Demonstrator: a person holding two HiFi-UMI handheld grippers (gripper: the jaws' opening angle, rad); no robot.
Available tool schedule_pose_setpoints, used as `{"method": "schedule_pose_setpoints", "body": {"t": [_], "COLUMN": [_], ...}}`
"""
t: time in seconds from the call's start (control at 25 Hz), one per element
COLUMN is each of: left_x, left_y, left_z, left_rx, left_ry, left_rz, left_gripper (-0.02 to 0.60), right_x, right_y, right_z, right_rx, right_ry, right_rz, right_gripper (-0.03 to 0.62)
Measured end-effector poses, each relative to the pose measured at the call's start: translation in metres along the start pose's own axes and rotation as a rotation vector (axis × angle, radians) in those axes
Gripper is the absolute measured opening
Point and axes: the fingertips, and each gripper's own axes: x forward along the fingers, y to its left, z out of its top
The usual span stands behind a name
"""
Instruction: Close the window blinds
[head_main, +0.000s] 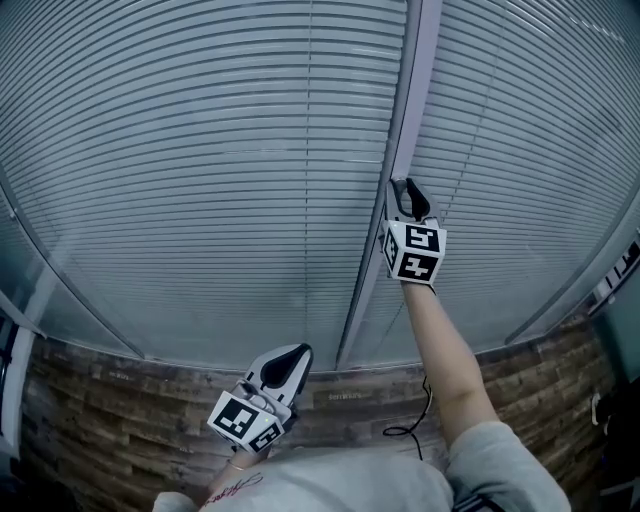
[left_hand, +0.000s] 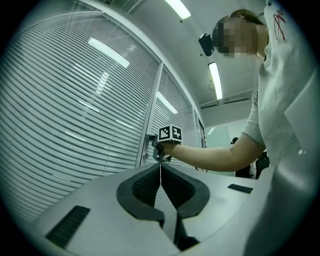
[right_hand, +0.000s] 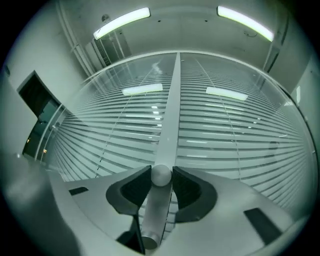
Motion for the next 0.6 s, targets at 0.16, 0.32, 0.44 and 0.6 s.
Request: {"method": "schedule_pose_setpoints", "body": {"t": [0.16, 0.32, 0.44, 0.6], "left_x": [0.000, -0.001, -0.002, -0.001], "left_y": [0.001, 0.003, 0.003, 0.004], "left_z": [0.001, -0.004, -0.005, -0.004], "left_rx": [-0.006, -0.018, -0.023, -0.049], "left_ry": [-0.001, 0.006, 0.007, -0.002], "left_rz": [-0.002, 0.000, -0.003, -0.007], "left_gripper": [0.018, 0.018, 0.018, 0.018], "right_x": [0.000, -0.001, -0.002, -0.003], "right_y": [0.002, 0.007, 0.010, 0.012], "right_z": [0.001, 0.000, 0.002, 0.003], "right_rx": [-0.079, -0.353, -0.541, -0.754], "right_ry": [-0.021, 0.004, 0.002, 0.008], "right_rz": [-0.007, 0.030, 0.063, 0.118], "right_gripper": [0.133, 0.132, 0.130, 0.132]}}
